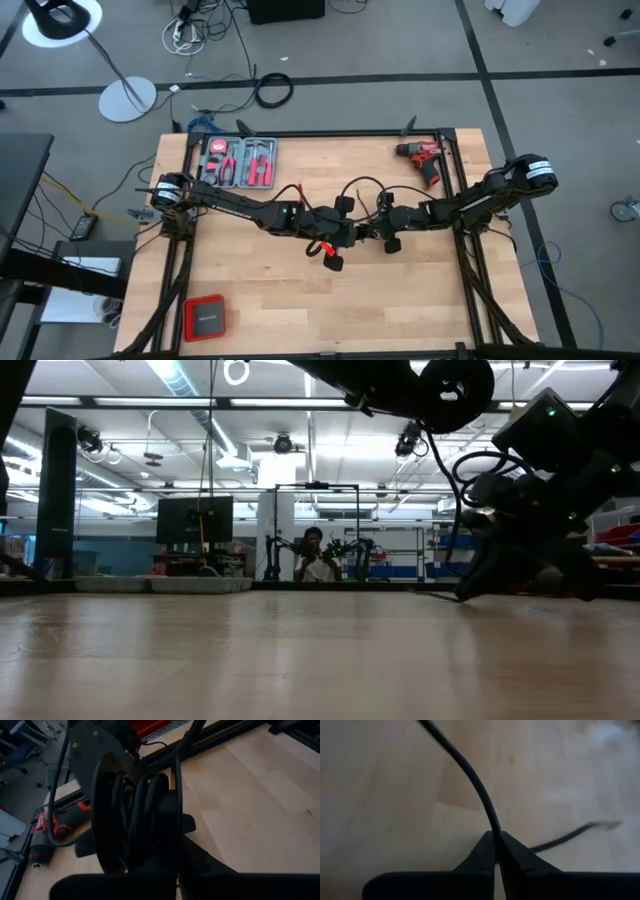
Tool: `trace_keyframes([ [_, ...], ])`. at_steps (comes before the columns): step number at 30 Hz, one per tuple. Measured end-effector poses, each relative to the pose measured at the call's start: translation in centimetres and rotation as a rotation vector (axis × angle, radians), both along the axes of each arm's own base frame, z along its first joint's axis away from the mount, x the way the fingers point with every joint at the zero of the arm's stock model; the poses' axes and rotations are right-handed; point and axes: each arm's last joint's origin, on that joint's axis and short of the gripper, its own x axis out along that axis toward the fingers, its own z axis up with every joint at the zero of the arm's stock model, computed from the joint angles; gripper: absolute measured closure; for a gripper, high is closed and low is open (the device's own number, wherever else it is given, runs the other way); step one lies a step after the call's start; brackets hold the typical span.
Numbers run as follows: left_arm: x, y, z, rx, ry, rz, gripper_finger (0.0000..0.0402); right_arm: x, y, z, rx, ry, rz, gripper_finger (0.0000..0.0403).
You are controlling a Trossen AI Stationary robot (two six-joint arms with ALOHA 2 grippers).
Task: Coil cords
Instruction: Coil the black wire on the spool
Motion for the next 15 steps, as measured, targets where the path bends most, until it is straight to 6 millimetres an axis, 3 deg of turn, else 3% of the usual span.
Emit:
trace_keyframes([
  [7, -0.6, 0.1, 0.0, -0.032, 0.056, 0.022, 0.0401, -0.9, 2.1, 0.1, 0.05, 0.039, 0.067, 0.0398],
  [15, -0.9, 0.1, -0.4, -0.109, 0.119, 0.035, 0.0401, -3.4, 3.4, 2.1, 0.033, 0.047, 0.024, 0.0399],
])
